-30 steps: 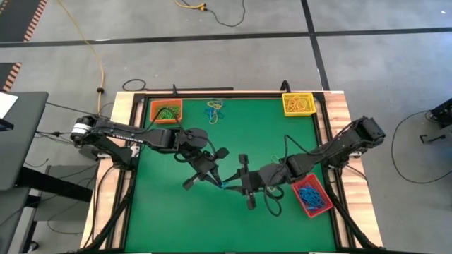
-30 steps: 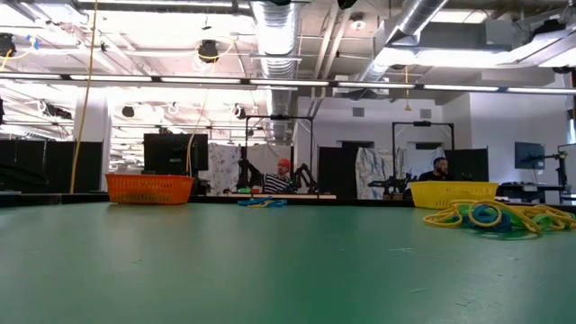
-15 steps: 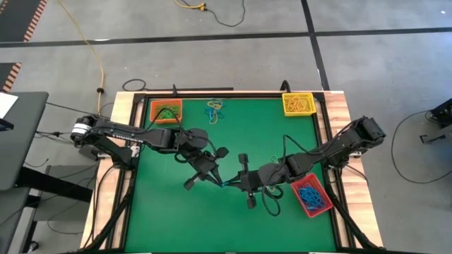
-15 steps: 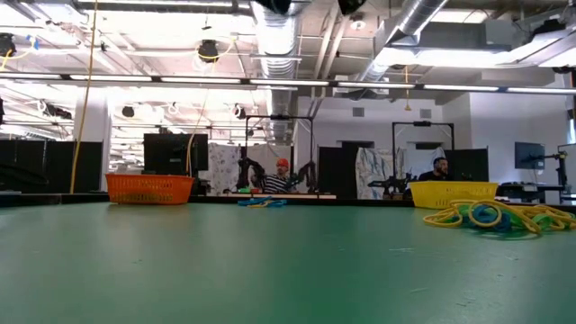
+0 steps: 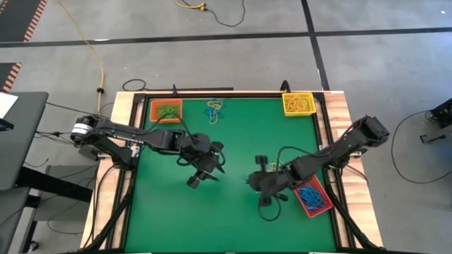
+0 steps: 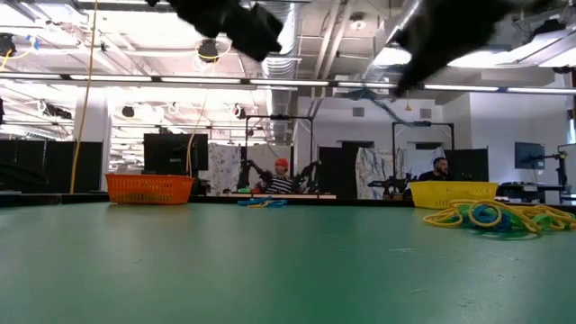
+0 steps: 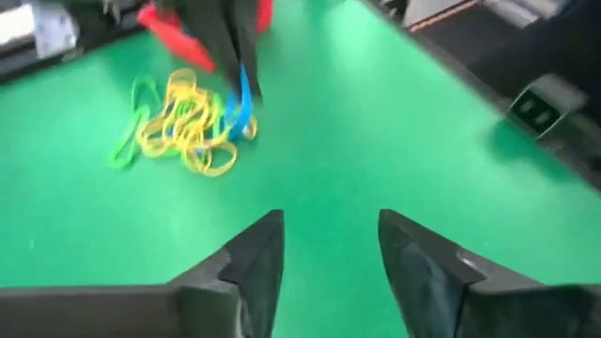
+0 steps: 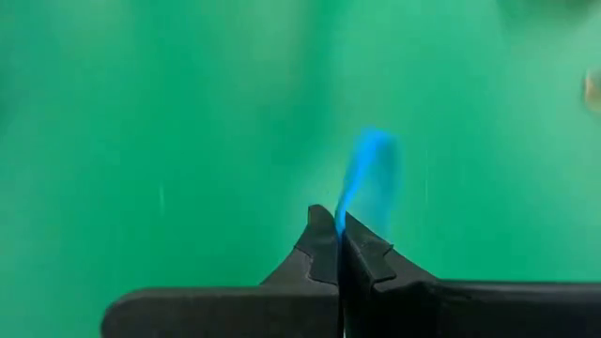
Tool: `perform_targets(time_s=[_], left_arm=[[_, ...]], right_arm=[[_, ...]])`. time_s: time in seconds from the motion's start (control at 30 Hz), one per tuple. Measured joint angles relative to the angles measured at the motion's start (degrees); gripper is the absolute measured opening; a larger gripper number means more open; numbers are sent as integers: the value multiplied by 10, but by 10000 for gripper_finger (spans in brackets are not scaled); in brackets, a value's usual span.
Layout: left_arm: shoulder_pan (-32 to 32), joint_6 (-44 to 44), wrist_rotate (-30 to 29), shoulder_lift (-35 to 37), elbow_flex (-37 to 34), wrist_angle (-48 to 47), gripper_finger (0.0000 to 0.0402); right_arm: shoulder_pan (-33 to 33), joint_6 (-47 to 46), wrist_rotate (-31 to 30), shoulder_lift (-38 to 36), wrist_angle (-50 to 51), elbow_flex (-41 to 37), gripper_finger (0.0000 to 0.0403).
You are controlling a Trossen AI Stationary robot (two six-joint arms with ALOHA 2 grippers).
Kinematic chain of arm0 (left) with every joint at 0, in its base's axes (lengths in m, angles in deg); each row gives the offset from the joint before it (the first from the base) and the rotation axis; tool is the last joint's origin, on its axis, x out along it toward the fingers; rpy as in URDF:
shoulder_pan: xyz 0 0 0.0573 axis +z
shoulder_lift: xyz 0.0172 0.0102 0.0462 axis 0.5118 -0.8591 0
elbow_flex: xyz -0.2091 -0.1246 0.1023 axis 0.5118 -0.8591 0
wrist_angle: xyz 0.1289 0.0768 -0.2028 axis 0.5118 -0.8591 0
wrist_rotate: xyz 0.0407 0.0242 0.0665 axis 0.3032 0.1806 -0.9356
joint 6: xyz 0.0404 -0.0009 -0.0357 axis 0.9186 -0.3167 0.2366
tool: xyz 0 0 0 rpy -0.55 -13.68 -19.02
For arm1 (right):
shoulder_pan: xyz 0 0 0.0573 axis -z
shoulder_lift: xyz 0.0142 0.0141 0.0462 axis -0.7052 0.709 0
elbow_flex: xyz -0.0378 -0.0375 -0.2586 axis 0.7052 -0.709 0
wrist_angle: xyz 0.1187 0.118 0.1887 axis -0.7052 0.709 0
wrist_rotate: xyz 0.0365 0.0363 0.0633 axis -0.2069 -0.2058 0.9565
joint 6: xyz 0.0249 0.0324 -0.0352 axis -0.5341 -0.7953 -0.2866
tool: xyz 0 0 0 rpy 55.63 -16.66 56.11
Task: Sort rubber bands into baskets
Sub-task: Put the blue rubber band into the red bin
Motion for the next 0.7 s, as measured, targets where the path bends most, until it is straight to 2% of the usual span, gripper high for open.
perform_targets(time_s=[0.13,0.4,0.53,0.7], left_arm=[[0,-9,-18,0,-53,40,174],[0,-35,-36,0,-182,219,175],[0,-49,-62,0,-228,290,175],[0,-60,-78,0,-252,344,175]], right_arm=[[-26,-115,8,-30,148,0,14],[-104,-363,87,-95,382,0,14],[-146,-471,135,-104,453,0,14],[-192,-561,170,-97,484,0,14]])
